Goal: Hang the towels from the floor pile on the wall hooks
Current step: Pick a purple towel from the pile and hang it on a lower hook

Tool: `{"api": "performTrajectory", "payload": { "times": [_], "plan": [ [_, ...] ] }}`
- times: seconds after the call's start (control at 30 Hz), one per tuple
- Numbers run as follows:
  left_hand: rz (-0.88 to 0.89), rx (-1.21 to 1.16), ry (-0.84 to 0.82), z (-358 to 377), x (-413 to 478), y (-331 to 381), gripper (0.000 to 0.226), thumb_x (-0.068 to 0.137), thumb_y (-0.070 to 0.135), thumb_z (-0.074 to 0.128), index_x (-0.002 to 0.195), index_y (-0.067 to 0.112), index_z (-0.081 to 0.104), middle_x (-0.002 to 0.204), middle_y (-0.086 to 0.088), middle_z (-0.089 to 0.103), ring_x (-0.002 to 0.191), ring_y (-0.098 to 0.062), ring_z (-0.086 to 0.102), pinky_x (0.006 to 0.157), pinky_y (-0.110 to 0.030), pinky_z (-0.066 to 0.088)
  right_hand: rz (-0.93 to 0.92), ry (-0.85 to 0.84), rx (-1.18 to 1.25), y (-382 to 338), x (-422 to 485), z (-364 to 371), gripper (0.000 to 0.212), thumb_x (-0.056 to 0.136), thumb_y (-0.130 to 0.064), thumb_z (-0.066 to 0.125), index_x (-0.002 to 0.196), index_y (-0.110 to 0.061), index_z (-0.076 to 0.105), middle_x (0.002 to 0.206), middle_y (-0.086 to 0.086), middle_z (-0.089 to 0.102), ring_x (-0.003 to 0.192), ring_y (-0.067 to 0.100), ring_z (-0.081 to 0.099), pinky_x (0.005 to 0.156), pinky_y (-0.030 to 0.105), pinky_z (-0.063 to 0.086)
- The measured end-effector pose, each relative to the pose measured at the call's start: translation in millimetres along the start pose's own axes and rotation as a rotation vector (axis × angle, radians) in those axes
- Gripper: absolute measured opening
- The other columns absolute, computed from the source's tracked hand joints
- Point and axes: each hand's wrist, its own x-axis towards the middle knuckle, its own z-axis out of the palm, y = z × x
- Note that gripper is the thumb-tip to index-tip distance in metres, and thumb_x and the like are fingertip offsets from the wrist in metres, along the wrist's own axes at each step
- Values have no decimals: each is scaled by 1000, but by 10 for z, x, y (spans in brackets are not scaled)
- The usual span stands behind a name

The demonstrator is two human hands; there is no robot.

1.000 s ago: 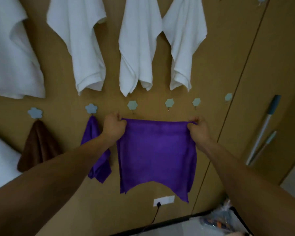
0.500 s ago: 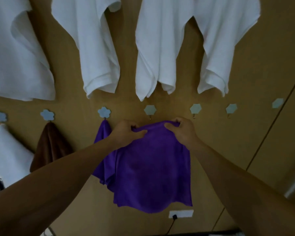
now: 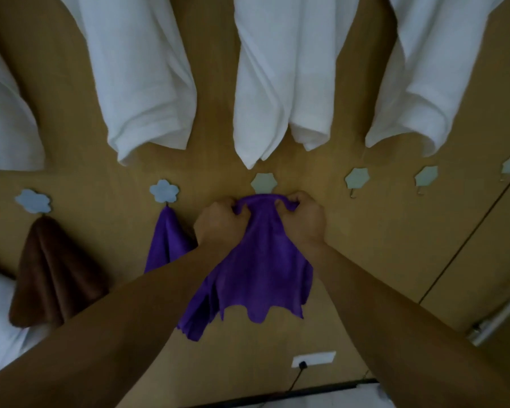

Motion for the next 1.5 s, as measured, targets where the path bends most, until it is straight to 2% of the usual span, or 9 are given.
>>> {"api": "performTrajectory", "payload": {
  "times": [0.27,0.43,0.6,0.7,0.8,0.97,1.13,1.3,1.5],
  "plan": [
    [-191,-73,-455,82,85,95,43,82,50,63,66,10,61,61,0,57,54,-9,49,49,-24,37,69,-41,-148,-8,-120,-3,41,78,-52,69,97,-17,58,97,-2,65,87,16,58,75,30,45],
    [270,528,-48,1,-108,81,43,70,60,64,88,21,59,77,1,61,76,-21,55,81,-41,38,-254,140,-489,-13,-227,-20,39,80,-41,66,112,-19,64,113,8,54,105,29,47,89,38,34],
    [689,441,109,88,-238,-37,33,69,17,75,100,7,68,90,-14,65,80,-33,60,69,-39,52,-404,-64,-48,92,-288,40,31,90,-2,53,117,-9,69,97,14,67,89,28,62,83,37,49],
    [519,17,-202,118,-223,-61,36,86,10,57,121,4,60,113,-16,61,93,-28,60,79,-34,50,-325,-200,79,176,-343,34,44,92,-1,46,134,-12,56,108,7,70,93,19,65,88,27,51],
    [308,-321,-390,139,-258,-74,33,89,15,54,122,13,59,106,-1,63,84,-4,59,75,-18,48,-187,-381,248,240,-426,44,51,93,-9,47,142,-21,46,122,-2,65,108,10,62,97,24,46],
    [-16,-599,-517,279,-422,-149,37,85,5,61,119,11,50,109,-4,63,99,-17,61,80,-20,47,39,-486,286,320,-450,72,53,81,3,59,133,-10,52,120,6,65,111,22,61,100,35,46],
    [-13,-611,-530,366,-598,-367,52,75,-9,66,123,2,51,110,-6,63,97,-13,61,76,-4,43,119,-585,352,514,-712,91,65,75,25,53,136,5,43,128,24,57,117,30,55,106,44,41],
    [43,-447,-728,408,-609,-626,54,71,-4,74,122,-1,56,114,-12,65,108,-23,60,87,-22,45,182,-545,316,757,-854,53,52,74,14,73,122,4,56,120,25,64,96,15,62,90,24,49],
    [120,-180,-825,547,-750,-786,41,67,19,71,93,-13,64,92,-25,67,84,-27,62,78,-38,47,184,-427,-49,919,-1001,113,42,77,-8,75,117,-11,64,108,11,71,102,29,65,87,38,50]
  ]
}}
